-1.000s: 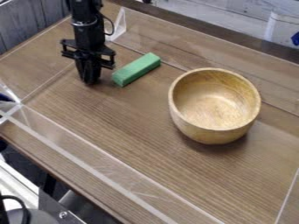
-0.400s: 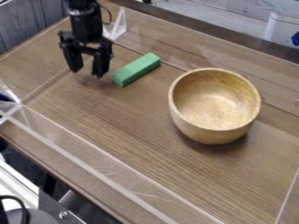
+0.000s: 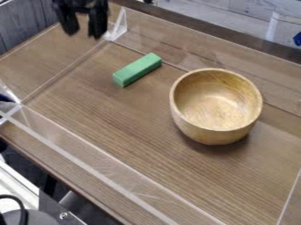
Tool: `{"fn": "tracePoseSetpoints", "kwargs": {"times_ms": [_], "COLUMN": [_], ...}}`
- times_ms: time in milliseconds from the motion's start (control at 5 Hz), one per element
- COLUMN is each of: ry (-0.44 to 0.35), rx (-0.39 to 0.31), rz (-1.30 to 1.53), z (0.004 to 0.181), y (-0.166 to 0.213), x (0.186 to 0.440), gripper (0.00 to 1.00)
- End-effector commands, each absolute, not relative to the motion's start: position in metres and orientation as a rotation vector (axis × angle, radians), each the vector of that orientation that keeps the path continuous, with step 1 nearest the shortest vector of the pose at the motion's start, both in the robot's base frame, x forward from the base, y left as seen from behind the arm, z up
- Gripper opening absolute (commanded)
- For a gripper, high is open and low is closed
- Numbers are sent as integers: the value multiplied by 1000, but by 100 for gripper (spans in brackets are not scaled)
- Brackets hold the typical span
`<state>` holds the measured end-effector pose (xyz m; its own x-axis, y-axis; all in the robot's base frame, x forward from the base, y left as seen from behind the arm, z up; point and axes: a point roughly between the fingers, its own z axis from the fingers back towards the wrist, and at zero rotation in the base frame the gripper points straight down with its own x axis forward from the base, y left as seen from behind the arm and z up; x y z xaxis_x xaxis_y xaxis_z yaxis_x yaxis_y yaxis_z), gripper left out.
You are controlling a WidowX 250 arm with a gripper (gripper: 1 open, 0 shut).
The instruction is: Remove the green block from inside the brown bowl and put it on the table
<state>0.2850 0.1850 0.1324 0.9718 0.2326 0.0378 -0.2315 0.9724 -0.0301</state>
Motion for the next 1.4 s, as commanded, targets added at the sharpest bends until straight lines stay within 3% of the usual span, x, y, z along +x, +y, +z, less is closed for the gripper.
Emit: {"fn": "tracePoseSetpoints", "kwargs": {"times_ms": [0,400,1200], "ry": [-95,-67,-52], "rx": [19,23,30], "rz": [242,251,259], "z": [141,121,96], "y": [193,203,215], "x": [286,293,309], "gripper": [100,100,100]}}
